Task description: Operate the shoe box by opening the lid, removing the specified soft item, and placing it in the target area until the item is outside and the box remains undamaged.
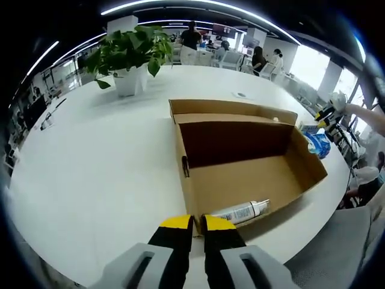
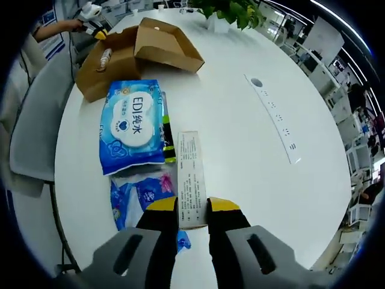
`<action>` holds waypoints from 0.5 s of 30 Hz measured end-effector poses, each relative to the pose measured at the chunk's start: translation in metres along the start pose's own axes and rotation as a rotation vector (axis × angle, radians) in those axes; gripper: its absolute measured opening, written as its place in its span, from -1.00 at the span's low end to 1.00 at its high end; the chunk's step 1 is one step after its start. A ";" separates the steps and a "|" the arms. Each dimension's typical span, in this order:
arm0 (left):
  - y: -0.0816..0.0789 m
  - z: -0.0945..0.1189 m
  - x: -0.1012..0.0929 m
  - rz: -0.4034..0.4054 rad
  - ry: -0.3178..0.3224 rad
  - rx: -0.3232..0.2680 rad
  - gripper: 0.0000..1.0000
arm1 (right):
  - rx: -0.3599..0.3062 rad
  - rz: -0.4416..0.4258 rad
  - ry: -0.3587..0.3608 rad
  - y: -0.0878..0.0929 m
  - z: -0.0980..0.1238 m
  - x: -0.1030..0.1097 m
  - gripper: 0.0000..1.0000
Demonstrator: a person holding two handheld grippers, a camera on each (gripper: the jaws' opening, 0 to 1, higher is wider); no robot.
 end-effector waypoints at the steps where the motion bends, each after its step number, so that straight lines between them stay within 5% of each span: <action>1: 0.000 0.000 0.000 -0.001 0.000 0.002 -0.88 | 0.008 0.007 -0.004 0.003 -0.001 0.000 -0.69; 15: 0.000 0.000 0.000 0.002 0.001 0.004 -0.88 | 0.121 0.116 -0.010 0.034 -0.008 -0.009 -0.68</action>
Point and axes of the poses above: the point that each gripper's makers call its tool centre point, and the gripper's own axes: z roughly backward along the fingers, x roughly to its left, y roughly out of its underside, the point moved 1 cm from there along z, roughly backward along the fingers, and after that the axes turned 8 degrees about -y, right-handed, at the moved point
